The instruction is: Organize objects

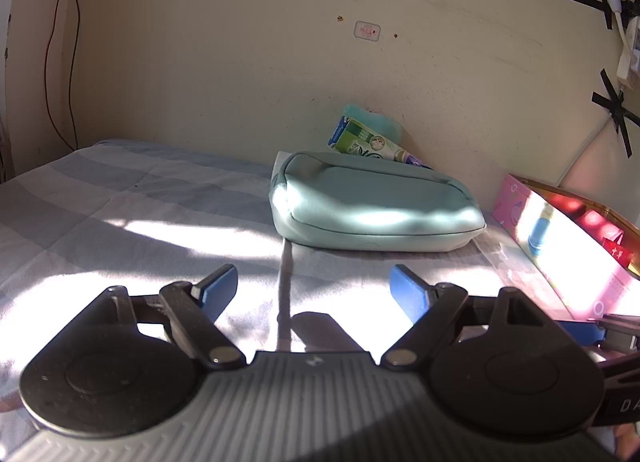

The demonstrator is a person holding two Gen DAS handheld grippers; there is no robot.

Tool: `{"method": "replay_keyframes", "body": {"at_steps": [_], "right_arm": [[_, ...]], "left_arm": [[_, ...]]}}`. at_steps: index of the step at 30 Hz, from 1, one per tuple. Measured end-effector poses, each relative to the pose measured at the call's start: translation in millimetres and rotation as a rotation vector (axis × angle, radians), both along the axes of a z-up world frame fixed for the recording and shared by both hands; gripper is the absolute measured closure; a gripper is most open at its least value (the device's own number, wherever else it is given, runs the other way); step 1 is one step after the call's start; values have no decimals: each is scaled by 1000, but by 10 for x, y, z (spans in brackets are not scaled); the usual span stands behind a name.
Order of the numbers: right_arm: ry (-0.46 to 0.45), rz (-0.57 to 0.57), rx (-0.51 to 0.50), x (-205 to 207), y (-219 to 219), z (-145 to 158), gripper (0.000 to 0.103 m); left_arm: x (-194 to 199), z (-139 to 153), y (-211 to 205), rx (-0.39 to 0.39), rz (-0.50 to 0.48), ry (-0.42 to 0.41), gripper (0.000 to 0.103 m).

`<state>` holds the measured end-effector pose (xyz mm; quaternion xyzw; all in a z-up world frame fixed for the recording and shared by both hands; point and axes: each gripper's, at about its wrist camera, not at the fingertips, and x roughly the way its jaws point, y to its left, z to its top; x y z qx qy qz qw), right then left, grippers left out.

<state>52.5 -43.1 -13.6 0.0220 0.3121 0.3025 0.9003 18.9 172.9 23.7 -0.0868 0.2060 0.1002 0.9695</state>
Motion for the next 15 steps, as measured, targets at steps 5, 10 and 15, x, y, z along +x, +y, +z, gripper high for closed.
{"method": "replay_keyframes", "body": {"at_steps": [5,10,15], "right_arm": [[0,0,0,0,-1,1,24],[0,0,-1,1,-3,1,23],[0,1,-1,1,-6,-2,23]], "left_arm": [[-1,-7,-7,-2,0,1,18],[0,-7,-8,-3,1,1,18],[-1,-7,-9,-4,2,1,18]]}}
